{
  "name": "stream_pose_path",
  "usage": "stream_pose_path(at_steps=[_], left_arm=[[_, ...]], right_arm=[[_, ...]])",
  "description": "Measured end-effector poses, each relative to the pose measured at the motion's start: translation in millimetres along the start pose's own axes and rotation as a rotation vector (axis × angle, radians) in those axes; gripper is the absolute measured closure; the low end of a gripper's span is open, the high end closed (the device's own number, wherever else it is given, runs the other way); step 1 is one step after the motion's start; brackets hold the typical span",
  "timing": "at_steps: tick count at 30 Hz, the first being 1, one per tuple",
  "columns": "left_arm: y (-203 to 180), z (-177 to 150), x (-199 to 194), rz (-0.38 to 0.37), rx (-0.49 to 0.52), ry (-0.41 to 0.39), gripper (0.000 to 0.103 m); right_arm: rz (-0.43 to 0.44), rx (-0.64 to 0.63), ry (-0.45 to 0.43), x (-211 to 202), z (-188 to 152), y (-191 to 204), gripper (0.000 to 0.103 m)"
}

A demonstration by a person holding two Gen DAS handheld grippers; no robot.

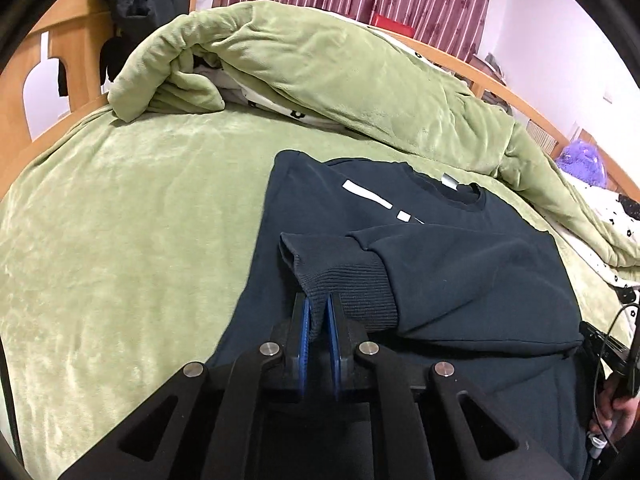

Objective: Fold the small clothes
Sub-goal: 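Grasp the ribbed cuff with the left gripper and lay it flat, then move the right gripper to the ribbed hem of the sweatshirt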

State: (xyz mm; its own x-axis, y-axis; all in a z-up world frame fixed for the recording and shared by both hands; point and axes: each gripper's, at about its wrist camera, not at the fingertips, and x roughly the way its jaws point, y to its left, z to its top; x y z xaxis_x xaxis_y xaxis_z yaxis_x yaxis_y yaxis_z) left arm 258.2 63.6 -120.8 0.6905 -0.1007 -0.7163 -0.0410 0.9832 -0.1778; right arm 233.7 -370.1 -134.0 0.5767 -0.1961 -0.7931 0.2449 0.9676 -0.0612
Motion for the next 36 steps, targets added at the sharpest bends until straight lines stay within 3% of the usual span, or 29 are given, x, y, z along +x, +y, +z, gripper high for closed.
stream_pose_path(at_steps=[4, 8, 18, 22, 29, 36], left_arm=[[-3, -5, 4, -0.004, 0.022, 0.020, 0.093], [-7, -6, 6, 0.046, 0.062, 0.034, 0.089], [-10, -8, -4, 0.091, 0.097, 0.006, 0.053], [-14, -12, -14, 0.107, 0.121, -0.021, 0.053], [-19, -26, -49, 0.127, 0.135, -0.072, 0.053], [-21, -47, -83, 0.120, 0.135, -0.090, 0.053]], right_arm=[[-0.001, 0.043, 0.004, 0, 4, -10, 0.098], [0.011, 0.029, 0.016, 2, 4, -7, 0.098], [-0.002, 0.009, 0.033, 3, -1, -4, 0.097], [0.014, 0.023, 0.030, -12, 1, -7, 0.097], [0.013, 0.051, -0.055, -54, 6, -10, 0.096], [0.029, 0.074, -0.062, -92, -24, -23, 0.096]])
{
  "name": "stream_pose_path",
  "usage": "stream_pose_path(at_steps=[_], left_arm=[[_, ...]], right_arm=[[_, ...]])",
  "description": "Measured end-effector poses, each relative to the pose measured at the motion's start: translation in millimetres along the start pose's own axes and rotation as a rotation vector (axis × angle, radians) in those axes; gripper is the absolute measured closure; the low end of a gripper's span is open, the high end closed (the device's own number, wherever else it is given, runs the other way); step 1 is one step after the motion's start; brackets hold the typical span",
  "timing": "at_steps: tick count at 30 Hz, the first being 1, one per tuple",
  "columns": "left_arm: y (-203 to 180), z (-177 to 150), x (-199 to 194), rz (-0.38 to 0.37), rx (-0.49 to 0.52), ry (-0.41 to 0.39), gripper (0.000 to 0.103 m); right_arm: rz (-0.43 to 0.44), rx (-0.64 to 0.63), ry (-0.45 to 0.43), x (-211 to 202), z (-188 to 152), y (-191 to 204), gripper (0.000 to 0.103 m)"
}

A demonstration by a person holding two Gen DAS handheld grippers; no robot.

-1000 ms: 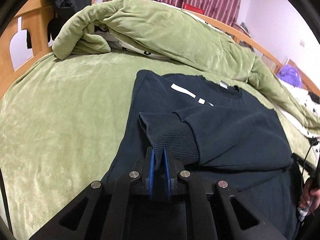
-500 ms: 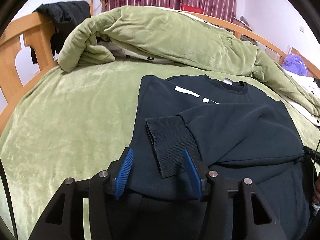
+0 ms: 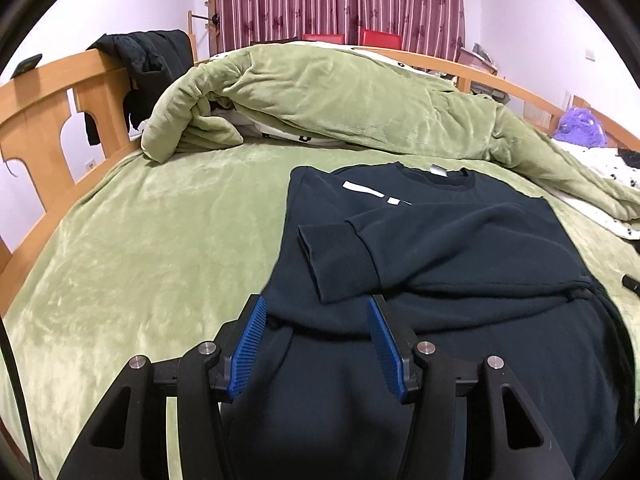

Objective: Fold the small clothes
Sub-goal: 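Move the right gripper to the ribbed hem of the sweatshirt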

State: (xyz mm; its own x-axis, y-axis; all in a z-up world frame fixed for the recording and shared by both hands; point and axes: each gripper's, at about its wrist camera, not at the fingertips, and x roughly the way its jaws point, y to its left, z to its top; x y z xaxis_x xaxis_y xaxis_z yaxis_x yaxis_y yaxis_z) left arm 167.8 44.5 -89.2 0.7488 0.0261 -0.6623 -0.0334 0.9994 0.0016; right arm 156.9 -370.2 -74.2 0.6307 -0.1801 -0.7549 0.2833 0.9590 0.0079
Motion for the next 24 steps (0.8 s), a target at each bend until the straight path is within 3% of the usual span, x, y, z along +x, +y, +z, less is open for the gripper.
stream_pose_path(at_steps=[8, 13, 19, 24], left_arm=[[1, -25, -47, -0.016, -0.005, -0.011, 0.053], [7, -51, -75, -0.009, -0.008, -0.010, 0.053], [17, -86, -96, -0.006, -0.025, 0.022, 0.053], [26, -117, -109, -0.007, -0.057, 0.049, 0.045]], right_arm=[[-0.007, -0.059, 0.007, -41, -43, -10, 0.096], [0.003, -0.103, 0.026, -67, -75, -16, 0.069], [0.028, -0.104, 0.031, -98, -106, -23, 0.055], [0.047, -0.100, 0.040, -118, -128, -29, 0.052]])
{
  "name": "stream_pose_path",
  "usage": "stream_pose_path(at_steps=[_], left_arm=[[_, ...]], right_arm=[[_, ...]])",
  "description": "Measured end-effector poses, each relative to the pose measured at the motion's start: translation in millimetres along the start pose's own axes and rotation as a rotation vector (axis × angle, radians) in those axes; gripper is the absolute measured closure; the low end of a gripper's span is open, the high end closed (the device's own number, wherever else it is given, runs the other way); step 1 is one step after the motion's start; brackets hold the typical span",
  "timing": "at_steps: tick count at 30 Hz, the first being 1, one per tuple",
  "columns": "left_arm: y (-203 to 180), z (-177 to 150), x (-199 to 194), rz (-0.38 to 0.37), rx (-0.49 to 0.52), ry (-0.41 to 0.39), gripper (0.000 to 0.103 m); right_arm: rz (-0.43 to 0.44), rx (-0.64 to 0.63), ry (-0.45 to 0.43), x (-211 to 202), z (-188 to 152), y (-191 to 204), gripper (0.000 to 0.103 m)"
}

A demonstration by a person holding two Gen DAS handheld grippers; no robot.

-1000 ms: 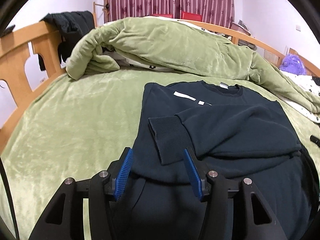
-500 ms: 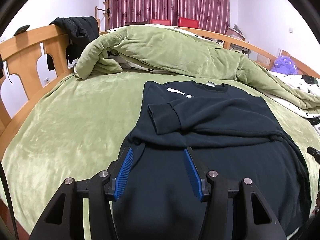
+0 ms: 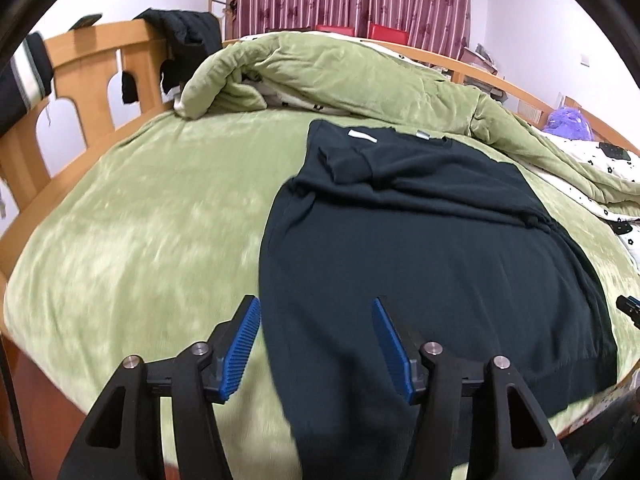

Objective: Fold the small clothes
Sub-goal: 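Move the right gripper to the ribbed hem of the sweatshirt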

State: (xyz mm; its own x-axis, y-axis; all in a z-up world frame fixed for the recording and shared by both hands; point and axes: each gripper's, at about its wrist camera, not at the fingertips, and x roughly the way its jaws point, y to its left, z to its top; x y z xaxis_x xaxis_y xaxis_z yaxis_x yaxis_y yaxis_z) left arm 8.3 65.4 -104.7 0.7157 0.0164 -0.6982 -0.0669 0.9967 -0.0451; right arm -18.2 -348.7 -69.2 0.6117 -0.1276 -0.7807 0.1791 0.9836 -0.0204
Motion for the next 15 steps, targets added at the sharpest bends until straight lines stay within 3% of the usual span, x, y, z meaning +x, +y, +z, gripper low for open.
stream_pose_path(at_steps=[7, 15], left_arm=[[9, -30, -4, -0.012, -0.018, 0.041, 0.043], [18, -46, 13, -0.028, -0.049, 0.097, 0.043]], right_arm=[[0.002, -0.007, 0.035, -10, -32, -6, 0.049], [-0.014, 0.003, 0.102, 12, -50, -8, 0.049]])
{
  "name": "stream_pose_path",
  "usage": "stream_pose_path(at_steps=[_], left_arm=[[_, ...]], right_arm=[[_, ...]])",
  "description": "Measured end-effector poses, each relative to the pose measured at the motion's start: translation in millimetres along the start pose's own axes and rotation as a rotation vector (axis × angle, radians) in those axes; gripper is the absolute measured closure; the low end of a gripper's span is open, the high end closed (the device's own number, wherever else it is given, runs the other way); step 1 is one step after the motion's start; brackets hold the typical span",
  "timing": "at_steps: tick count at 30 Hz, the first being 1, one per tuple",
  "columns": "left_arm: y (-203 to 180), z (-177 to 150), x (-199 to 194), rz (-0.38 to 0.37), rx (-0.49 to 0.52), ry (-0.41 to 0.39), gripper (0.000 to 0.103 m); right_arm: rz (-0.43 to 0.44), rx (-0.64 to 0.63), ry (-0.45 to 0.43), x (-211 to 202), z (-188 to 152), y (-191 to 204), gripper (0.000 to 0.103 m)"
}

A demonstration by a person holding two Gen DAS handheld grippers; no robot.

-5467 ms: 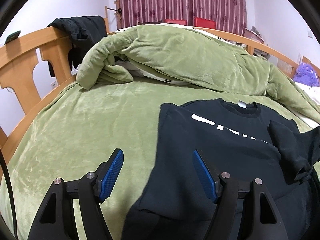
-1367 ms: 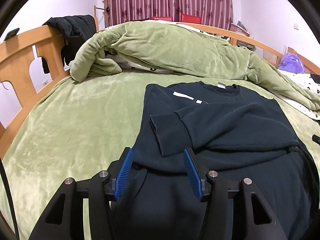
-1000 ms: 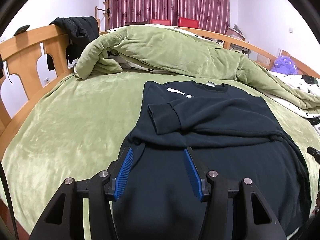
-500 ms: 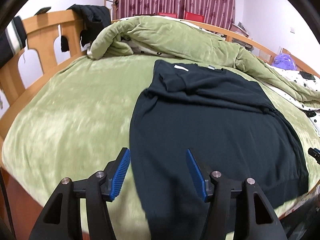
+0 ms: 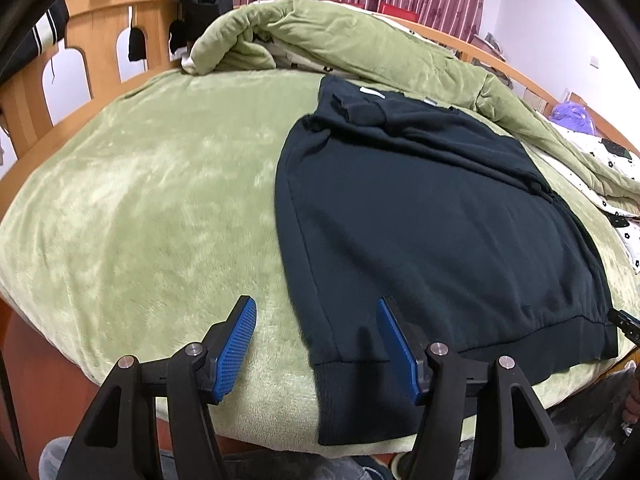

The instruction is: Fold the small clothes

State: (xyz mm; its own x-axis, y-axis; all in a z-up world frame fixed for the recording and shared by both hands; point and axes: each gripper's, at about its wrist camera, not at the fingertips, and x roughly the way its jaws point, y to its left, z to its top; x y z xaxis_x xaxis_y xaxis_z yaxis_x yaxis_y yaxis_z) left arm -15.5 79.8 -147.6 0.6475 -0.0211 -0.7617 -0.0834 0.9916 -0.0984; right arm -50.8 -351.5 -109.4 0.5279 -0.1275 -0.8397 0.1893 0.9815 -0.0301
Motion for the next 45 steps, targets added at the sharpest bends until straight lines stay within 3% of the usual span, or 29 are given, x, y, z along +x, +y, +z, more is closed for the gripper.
stream_pose_path(at_steps=[6, 13, 16, 17, 18, 20, 27, 33, 38, 45], left_arm=[[2, -3, 27, -0.046, -0.020, 0.061, 0.043], [-4, -4, 37, -0.059, -0.026, 0.047, 0.044], [-7, -4, 36, -0.077, -0.023, 0.049, 0.064], [-8, -3, 35, -0.082, -0.022, 0.048, 0.080], [-9, -3, 34, -0.082, -0.022, 0.046, 0.093], [-11, 2, 29, -0.070, -0.021, 0.027, 0.096], [-20, 42, -10, -0.117, -0.032, -0.064, 0.096], [-27, 83, -28, -0.106, -0.048, -0.126, 0.096], [-34, 122, -23, -0.093, -0.046, -0.146, 0.097], [-43, 177, 3, -0.079, -0.024, -0.168, 0.097]], right_arm=[[-0.023, 0.015, 0.039, 20, 3, -2, 0.046], [0.028, 0.061, 0.060, 32, 3, -15, 0.048], [0.030, 0.028, 0.039, 28, 3, -8, 0.068], [0.033, 0.019, 0.031, 26, 3, -7, 0.073], [0.035, 0.016, 0.021, 23, 3, -6, 0.088], [0.067, 0.034, 0.011, 18, 6, -8, 0.090], [0.177, 0.113, -0.104, -23, 37, -12, 0.092], [0.200, 0.126, -0.162, -45, 73, -4, 0.092], [0.215, 0.136, -0.202, -49, 112, -2, 0.092], [0.203, 0.160, -0.227, -24, 177, -2, 0.092]])
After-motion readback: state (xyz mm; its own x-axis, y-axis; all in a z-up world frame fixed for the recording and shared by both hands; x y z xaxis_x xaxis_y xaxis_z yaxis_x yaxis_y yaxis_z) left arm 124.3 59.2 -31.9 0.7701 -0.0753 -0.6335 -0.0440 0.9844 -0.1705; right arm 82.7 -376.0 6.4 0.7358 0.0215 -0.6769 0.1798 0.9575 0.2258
